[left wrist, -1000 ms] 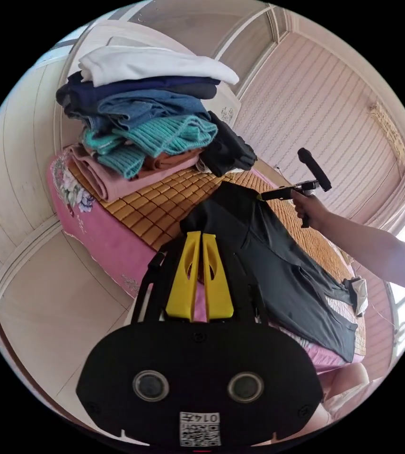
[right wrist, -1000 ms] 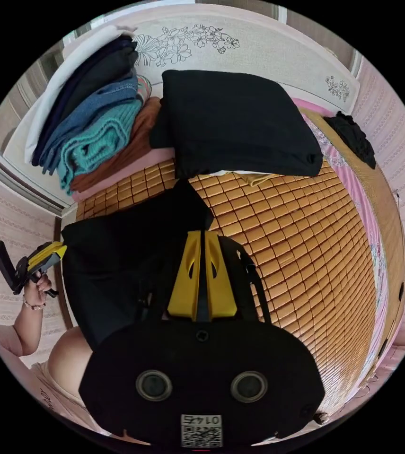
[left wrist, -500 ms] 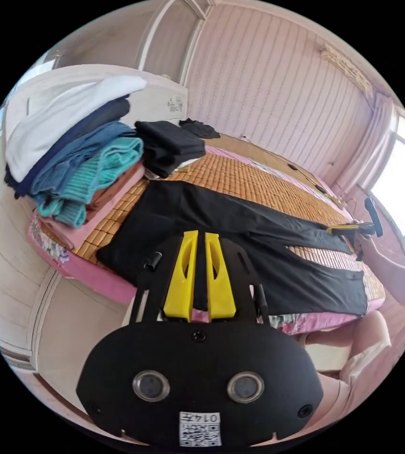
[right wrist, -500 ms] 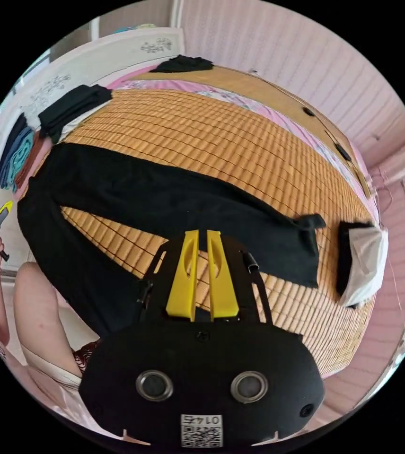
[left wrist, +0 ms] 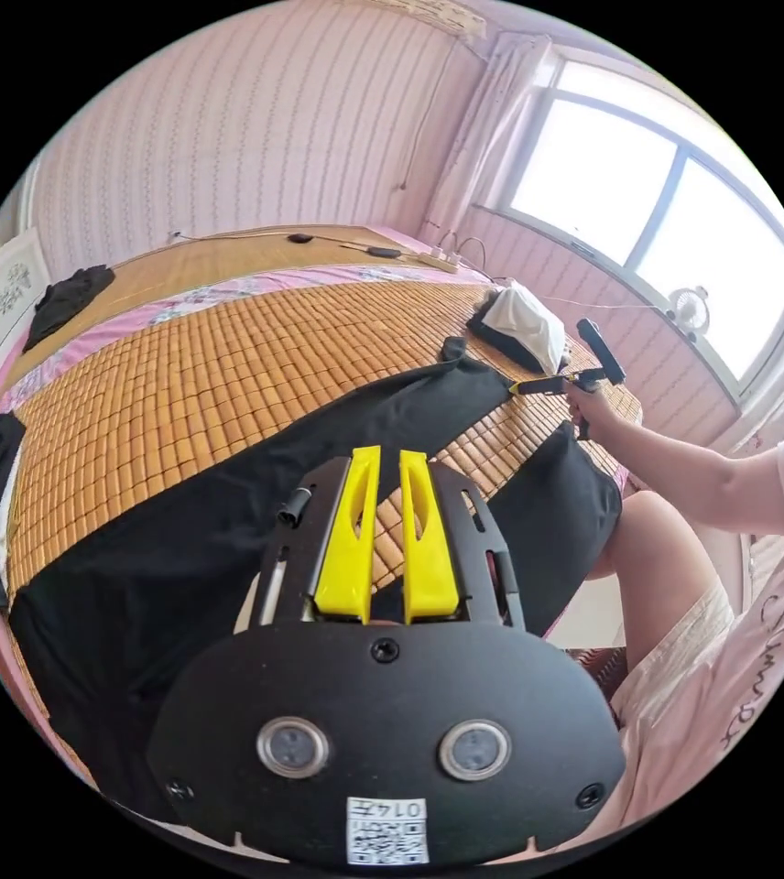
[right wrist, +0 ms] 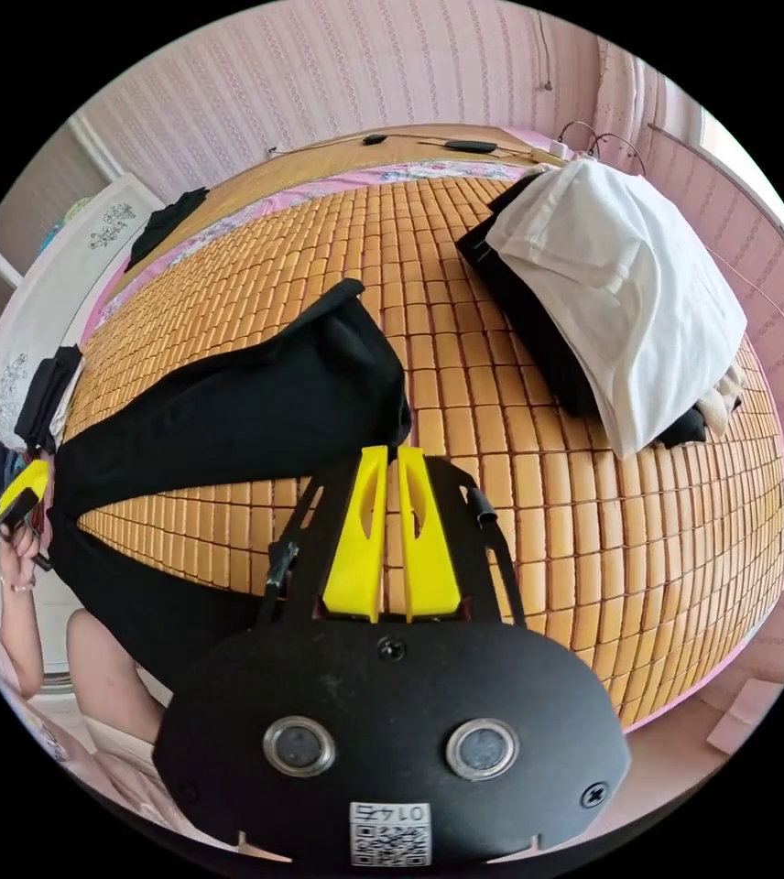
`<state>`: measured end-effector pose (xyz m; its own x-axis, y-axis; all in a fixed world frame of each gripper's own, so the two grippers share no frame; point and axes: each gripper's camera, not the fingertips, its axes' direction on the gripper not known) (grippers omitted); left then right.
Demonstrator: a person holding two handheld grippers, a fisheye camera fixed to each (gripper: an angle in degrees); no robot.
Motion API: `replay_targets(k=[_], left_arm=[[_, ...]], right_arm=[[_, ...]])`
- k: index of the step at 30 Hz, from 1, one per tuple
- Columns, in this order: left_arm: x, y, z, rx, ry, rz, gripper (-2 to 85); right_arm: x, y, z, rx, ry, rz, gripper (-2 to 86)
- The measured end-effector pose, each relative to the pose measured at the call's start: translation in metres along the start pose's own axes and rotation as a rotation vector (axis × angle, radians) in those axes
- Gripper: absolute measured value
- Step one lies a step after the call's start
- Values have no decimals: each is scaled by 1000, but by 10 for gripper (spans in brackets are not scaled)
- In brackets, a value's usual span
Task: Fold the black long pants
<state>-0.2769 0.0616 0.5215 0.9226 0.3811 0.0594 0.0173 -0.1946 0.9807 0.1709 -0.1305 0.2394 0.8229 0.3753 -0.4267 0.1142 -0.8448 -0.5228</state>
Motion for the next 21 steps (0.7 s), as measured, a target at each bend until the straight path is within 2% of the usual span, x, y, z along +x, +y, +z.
replay_targets(k=[5,11,17,19,21], left_arm=[[62,-95,87,-27,79,132,51],[148,-189,231,-214,85,292,67],[232,-252,345,-319,-111,490,71],[240,-274,389,-336,-403,535,61],[233,-290,410,-337,-531,490,60]], right_arm=[[36,35,-50,18,-108,-88,20],[75,62,-50,20,-156,-133,27],[104,59,-65,37,-233,-182,20],[114,58,-70,33,-257,-189,22],[123,55,-79,26,-259,-194,34]])
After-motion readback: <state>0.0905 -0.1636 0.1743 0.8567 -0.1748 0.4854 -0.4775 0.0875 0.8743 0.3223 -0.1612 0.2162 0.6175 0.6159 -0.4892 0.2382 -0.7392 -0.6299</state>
